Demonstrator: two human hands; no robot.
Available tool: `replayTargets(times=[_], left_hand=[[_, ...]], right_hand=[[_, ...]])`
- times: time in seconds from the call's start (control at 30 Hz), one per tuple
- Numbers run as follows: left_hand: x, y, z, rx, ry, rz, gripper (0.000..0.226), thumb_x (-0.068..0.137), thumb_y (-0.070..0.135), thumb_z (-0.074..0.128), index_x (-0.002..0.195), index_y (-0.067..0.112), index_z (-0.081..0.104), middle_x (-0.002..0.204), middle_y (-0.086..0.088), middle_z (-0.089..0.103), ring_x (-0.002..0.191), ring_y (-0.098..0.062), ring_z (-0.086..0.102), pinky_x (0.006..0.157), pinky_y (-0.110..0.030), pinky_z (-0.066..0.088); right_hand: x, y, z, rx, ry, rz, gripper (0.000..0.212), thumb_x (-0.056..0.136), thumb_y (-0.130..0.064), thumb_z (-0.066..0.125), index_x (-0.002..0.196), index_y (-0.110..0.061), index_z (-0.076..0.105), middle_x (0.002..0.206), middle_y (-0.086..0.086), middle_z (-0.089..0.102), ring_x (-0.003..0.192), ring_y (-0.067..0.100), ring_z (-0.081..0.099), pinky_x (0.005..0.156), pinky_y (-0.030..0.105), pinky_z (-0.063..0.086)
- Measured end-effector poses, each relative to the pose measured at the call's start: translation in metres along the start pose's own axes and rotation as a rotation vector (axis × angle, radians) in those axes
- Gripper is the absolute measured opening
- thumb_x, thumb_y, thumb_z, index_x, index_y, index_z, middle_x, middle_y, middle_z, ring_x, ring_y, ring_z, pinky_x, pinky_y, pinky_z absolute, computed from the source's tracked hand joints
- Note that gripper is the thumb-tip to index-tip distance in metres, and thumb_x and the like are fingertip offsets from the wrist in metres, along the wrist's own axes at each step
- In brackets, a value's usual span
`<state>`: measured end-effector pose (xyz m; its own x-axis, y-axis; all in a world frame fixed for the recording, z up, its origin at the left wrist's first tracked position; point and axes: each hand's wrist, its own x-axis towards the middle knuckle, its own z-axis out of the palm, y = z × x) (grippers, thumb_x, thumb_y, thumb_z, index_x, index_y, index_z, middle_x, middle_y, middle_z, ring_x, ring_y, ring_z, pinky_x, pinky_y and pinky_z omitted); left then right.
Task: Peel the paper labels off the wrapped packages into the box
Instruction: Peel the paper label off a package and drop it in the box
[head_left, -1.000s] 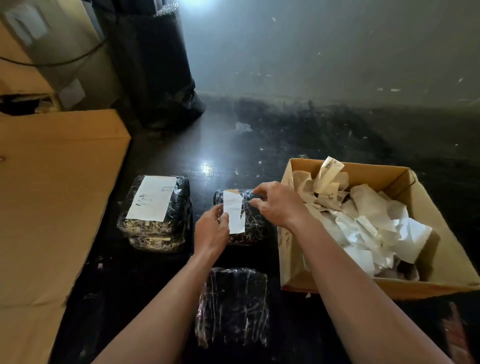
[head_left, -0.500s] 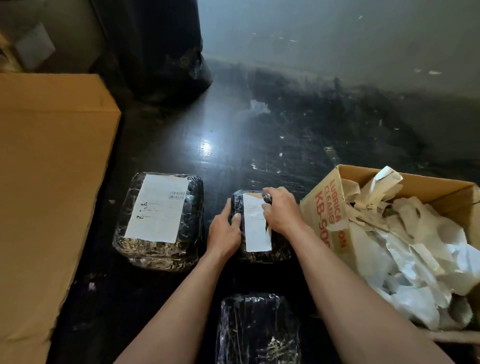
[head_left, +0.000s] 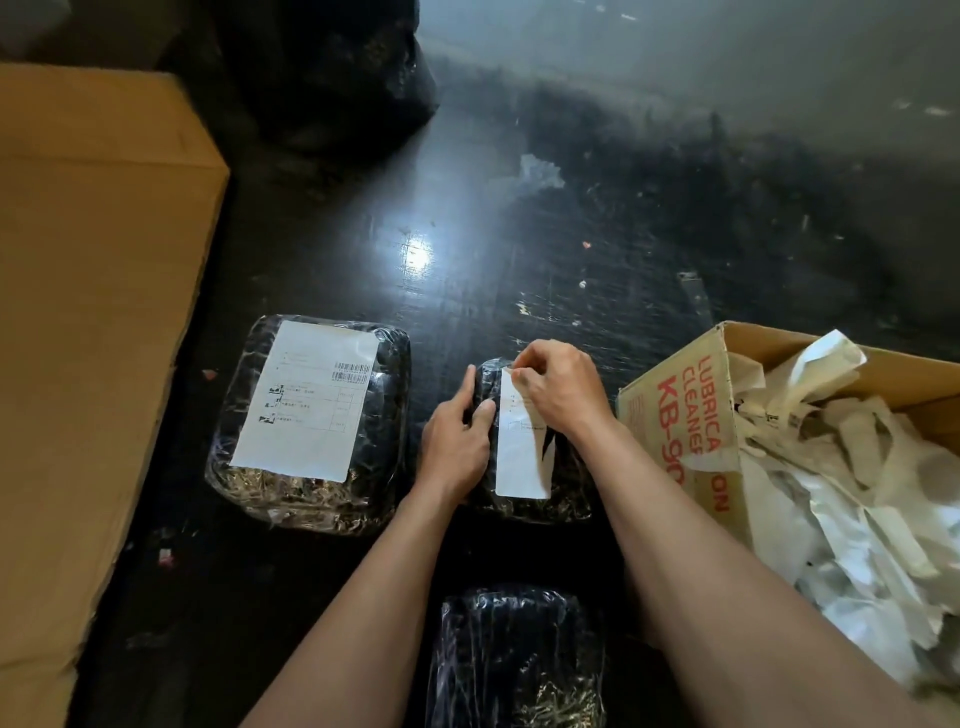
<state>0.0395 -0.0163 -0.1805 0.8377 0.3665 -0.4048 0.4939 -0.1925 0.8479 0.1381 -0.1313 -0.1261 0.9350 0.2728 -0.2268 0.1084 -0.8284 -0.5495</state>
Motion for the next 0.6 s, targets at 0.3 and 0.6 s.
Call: replayTargets(times=[0.3,0.6], left_hand=[[0.007,-0.003,0.000,0.093,-0.014,0.002,0.058,0.094,0.054,0.044,0.150,0.054,0.030,0.122,-0.004,0.067,0.112,-0.022,0.063,0.097,-0.044,0.050],[0.004,0.000,0.000,0.102,0.026,-0.016,0.053,0.100,0.045,0.050,0.150,0.053,0.034,0.139,-0.003,0.059,0.127,-0.021,0.056,0.099,-0.035,0.044]], right_hand=[[-0.005,0.006,0.003,0.092,-0.003,-0.053,0.009,0.095,-0.018,0.062,0.088,-0.020,0.067,0.092,-0.004,0.065,0.096,0.019,0.059,0.078,0.035,0.047],[-0.020,0.009,0.001,0.138,0.028,-0.103,0.008,0.095,-0.015,0.065,0.088,-0.019,0.067,0.093,-0.009,0.062,0.099,0.018,0.057,0.077,0.031,0.041]])
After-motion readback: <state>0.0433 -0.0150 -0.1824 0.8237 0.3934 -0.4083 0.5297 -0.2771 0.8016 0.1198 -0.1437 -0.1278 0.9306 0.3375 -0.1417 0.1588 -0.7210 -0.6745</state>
